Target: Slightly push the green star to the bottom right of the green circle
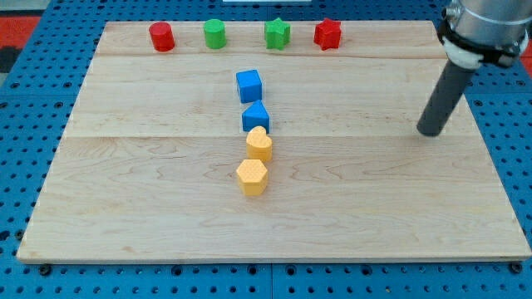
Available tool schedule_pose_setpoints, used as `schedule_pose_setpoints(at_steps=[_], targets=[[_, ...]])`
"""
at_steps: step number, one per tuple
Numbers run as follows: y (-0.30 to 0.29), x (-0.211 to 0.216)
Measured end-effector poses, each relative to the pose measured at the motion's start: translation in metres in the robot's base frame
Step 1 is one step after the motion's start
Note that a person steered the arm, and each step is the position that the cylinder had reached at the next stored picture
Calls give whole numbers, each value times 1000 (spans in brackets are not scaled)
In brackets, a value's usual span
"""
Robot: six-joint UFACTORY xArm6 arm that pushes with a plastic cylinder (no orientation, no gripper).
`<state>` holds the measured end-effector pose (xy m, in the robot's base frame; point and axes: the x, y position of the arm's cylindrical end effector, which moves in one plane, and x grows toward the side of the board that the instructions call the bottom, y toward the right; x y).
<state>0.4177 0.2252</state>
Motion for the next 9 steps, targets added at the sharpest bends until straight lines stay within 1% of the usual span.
schedule_pose_setpoints(at_steps=[1, 2, 3, 4, 5, 7, 9], targets=[[17, -69], [58, -123], [40, -185], [6, -225], [-16, -226], [-90, -225], [-94, -225]])
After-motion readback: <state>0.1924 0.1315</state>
